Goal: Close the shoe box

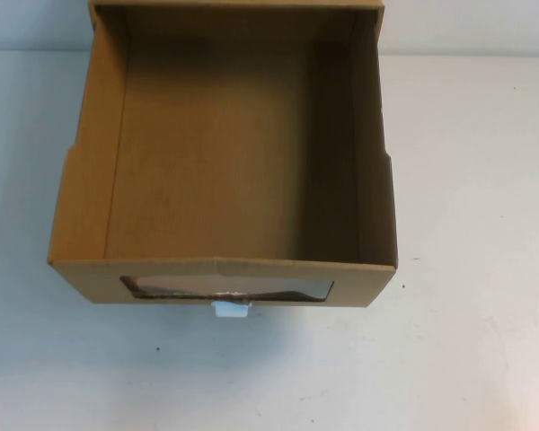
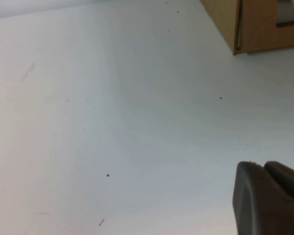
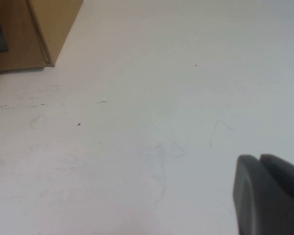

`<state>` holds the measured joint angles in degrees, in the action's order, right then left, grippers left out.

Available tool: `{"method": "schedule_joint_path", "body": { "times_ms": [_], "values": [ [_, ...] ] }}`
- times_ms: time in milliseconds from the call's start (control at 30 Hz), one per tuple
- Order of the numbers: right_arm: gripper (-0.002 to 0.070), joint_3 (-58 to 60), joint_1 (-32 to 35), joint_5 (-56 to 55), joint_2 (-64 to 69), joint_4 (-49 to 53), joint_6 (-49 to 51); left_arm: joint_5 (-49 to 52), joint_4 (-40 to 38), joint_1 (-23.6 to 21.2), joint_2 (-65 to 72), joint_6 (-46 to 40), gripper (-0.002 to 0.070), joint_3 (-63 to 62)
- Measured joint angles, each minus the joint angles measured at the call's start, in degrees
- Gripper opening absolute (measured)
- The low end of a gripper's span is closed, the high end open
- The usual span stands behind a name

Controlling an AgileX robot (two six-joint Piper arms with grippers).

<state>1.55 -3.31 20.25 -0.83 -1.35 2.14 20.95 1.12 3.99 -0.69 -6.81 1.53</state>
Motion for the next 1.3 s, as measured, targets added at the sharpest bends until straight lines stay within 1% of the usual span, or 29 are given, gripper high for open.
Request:
{"method": "schedule_joint_path", "body": {
  "times_ms": [333,433,600,733,833,900,1000,1167,1300],
  "values": [
    [-0.0014,0.0,0.0,0.0,0.0,0.0,0.0,-0.1,-0.1,0.0,0.0,0.0,-0.0005,0.0],
    [-0.0014,0.0,0.0,0.0,0.0,0.0,0.0,-0.5,-1.5,0.0,0.0,0.4,-0.0005,0.0],
    [-0.0014,0.0,0.0,0.0,0.0,0.0,0.0,-1.5,-6.9,0.0,0.0,3.1,-0.0005,0.0],
    [-0.0014,0.0,0.0,0.0,0.0,0.0,0.0,-3.0,-13.3,0.0,0.0,4.8,-0.0005,0.0],
    [-0.0014,0.0,0.0,0.0,0.0,0.0,0.0,-6.0,-20.9,0.0,0.0,5.1,-0.0005,0.0],
    [-0.0014,0.0,0.0,0.0,0.0,0.0,0.0,-9.3,-28.1,0.0,0.0,5.2,-0.0005,0.0],
    [-0.0014,0.0,0.0,0.0,0.0,0.0,0.0,-14.1,-35.0,0.0,0.0,5.0,-0.0005,0.0],
    [-0.0014,0.0,0.0,0.0,0.0,0.0,0.0,-19.3,-37.5,0.0,0.0,4.2,-0.0005,0.0],
    [-0.0014,0.0,0.0,0.0,0.0,0.0,0.0,-19.1,-37.9,0.1,0.0,3.4,-0.0005,-0.1]
  ]
}}
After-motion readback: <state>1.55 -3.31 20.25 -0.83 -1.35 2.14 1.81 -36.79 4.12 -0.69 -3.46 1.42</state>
